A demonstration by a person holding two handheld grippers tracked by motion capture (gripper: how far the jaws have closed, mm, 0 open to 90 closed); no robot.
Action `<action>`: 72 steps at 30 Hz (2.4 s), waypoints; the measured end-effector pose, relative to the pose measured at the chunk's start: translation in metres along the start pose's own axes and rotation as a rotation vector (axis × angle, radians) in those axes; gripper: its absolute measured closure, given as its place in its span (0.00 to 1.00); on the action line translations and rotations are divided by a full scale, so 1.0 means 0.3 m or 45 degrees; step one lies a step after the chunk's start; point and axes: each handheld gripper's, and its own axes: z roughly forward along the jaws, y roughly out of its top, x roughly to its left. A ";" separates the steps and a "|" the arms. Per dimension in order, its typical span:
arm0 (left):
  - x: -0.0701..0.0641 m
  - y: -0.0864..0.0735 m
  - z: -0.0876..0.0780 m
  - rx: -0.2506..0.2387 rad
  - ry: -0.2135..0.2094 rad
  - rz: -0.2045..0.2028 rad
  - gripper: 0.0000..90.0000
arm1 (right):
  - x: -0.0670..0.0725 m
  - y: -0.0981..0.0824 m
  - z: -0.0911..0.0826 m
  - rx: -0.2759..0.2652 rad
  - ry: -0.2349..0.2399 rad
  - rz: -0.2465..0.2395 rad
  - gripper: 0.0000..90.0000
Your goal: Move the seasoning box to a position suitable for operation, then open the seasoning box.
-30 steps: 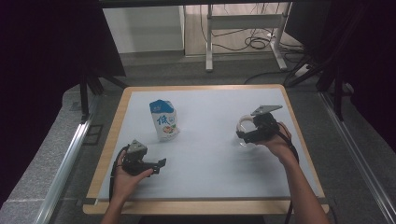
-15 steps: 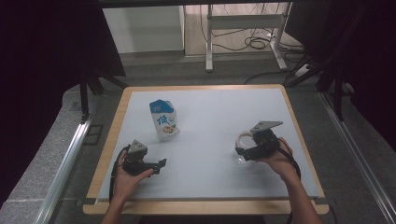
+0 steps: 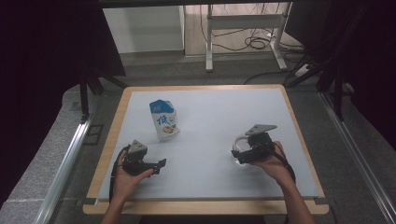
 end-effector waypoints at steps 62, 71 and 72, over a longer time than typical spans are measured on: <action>-0.028 -0.014 -0.008 -0.036 -0.008 0.048 0.14 | -0.102 -0.149 -0.216 -0.365 -0.079 0.115 1.00; -0.029 -0.012 -0.013 -0.063 -0.035 0.045 0.27 | -0.081 -0.146 -0.206 -0.360 -0.076 0.088 1.00; -0.031 -0.012 -0.013 -0.066 -0.038 0.042 0.28 | -0.082 -0.147 -0.207 -0.360 -0.076 0.090 1.00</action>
